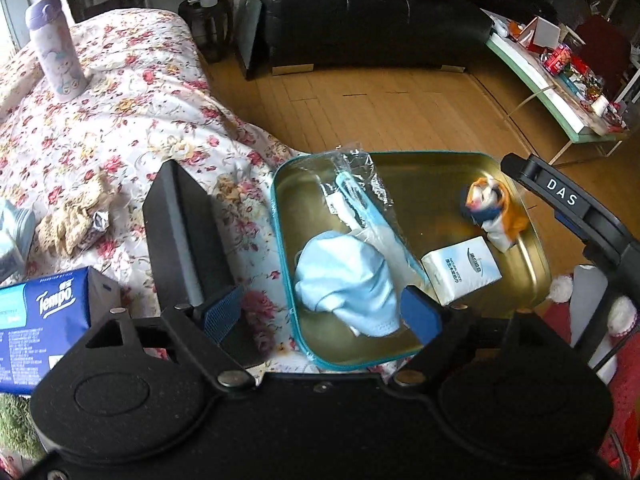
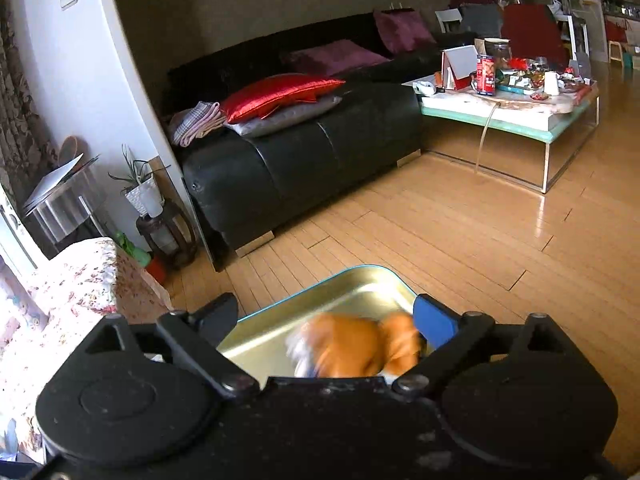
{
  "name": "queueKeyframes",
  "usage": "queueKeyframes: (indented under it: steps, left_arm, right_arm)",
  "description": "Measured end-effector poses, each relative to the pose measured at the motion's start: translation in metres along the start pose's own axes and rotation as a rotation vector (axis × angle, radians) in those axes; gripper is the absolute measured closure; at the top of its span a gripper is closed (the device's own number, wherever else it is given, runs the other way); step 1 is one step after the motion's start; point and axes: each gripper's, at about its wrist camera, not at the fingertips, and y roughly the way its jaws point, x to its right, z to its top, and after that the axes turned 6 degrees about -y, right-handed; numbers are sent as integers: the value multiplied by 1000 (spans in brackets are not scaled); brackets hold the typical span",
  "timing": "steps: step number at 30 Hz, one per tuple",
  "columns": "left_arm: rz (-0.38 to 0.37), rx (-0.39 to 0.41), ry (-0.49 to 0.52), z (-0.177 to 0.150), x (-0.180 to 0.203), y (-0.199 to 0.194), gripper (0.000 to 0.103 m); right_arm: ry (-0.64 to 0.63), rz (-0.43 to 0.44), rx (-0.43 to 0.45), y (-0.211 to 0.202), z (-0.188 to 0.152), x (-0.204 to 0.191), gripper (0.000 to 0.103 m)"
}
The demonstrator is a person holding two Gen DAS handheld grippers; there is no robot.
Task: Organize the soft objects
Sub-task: 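Carry the mask and fabric bundle over the gold tin tray and open both tools, then move both open tools back over the floral bed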
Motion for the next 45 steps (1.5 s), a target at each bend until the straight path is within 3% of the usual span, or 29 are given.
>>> queueKeyframes:
  steps: [9, 17, 34, 39, 45]
  left_arm:
    - [21, 40, -26, -7, -18, -18, 19]
    - [83, 79, -120, -16, -66, -42, 18]
    - [334, 223, -336, -44, -216, -107, 14]
    - [373, 249, -410, -48, -257, -115, 13]
    - [428, 253, -419, -52, -287, -112, 11]
  right_arm:
    - [25, -14, -10, 0, -1, 4, 8]
    - [43, -38, -29, 3, -2, 3, 8]
    - [-127, -41, 11, -18, -17, -31, 5]
    - [-208, -51, 38, -29, -25, -44, 5]
    - [-325, -1, 47, -56, -50, -66, 2]
